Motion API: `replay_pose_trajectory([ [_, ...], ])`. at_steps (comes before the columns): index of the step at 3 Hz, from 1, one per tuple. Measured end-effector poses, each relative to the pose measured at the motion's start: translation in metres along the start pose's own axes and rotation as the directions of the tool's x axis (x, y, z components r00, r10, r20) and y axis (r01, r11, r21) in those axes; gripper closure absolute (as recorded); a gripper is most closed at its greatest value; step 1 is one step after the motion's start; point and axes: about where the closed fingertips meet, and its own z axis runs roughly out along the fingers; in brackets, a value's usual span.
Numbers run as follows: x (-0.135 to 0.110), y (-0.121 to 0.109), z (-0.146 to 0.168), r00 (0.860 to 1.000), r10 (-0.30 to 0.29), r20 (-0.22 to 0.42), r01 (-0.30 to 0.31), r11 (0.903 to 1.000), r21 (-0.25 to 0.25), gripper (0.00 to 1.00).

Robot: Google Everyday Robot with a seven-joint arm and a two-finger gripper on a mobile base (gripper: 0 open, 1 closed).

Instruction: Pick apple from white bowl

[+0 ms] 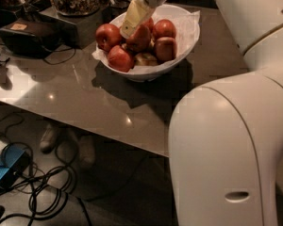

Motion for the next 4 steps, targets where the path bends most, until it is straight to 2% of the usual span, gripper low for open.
replay_pose_trajectory([
  [2, -0.0013, -0.0007, 0.0017, 1.000, -0.001, 0.003, 0.001, 1.0000, 0.001, 0.42],
  [3, -0.0028, -0.0039, 0.0062, 1.000, -0.009, 0.005, 0.009, 1.0000, 0.004, 0.40],
  [4, -0.0028, -0.0039, 0.0062, 1.000, -0.009, 0.005, 0.009, 1.0000, 0.004, 0.21],
])
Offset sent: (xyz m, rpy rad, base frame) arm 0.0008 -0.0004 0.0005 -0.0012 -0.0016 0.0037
